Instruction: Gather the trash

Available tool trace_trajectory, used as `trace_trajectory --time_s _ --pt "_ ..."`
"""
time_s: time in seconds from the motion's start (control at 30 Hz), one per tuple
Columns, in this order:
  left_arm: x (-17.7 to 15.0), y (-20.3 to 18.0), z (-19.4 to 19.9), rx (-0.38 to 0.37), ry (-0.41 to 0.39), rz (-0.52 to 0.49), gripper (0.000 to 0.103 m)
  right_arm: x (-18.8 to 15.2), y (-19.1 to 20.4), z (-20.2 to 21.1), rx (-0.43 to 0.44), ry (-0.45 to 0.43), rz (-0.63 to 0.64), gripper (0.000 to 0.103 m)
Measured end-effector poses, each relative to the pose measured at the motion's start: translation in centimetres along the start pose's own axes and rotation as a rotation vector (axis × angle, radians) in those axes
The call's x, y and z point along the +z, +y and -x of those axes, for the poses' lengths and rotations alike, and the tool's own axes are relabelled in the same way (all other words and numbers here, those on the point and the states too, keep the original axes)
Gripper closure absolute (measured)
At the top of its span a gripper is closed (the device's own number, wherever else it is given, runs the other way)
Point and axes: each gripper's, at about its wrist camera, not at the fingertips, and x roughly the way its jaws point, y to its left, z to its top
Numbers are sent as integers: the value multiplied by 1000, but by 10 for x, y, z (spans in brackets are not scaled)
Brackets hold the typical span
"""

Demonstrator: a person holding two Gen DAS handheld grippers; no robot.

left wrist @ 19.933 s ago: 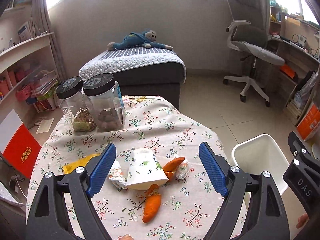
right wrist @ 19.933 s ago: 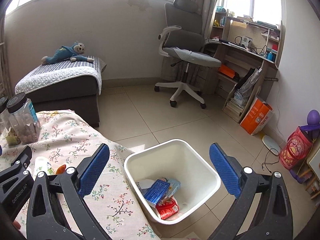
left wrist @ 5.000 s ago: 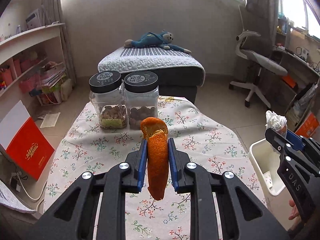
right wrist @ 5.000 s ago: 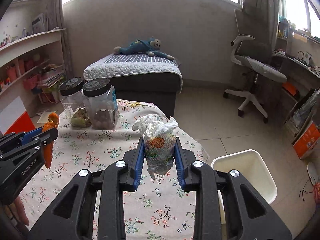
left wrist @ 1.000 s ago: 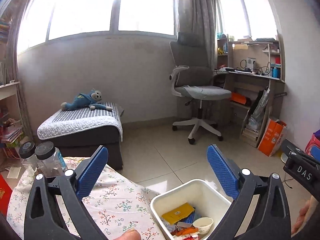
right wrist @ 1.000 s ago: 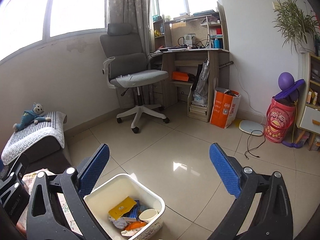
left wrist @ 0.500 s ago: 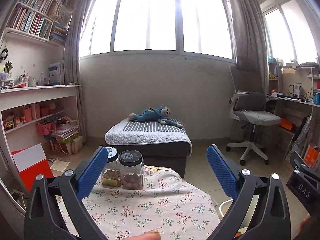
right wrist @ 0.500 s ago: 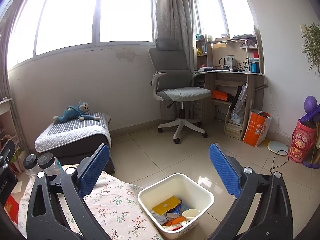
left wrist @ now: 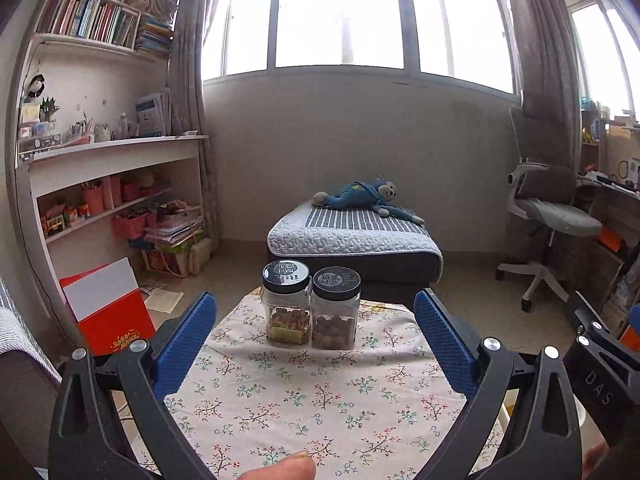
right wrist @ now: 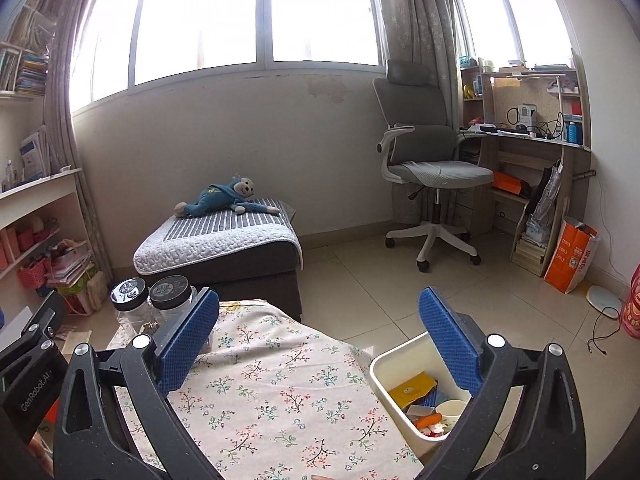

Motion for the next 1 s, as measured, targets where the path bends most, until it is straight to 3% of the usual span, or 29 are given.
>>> trace_trajectory --time_s 1.0 --pt "6 -16 8 -51 -2 52 7 1 -10 8 -24 -43 15 7"
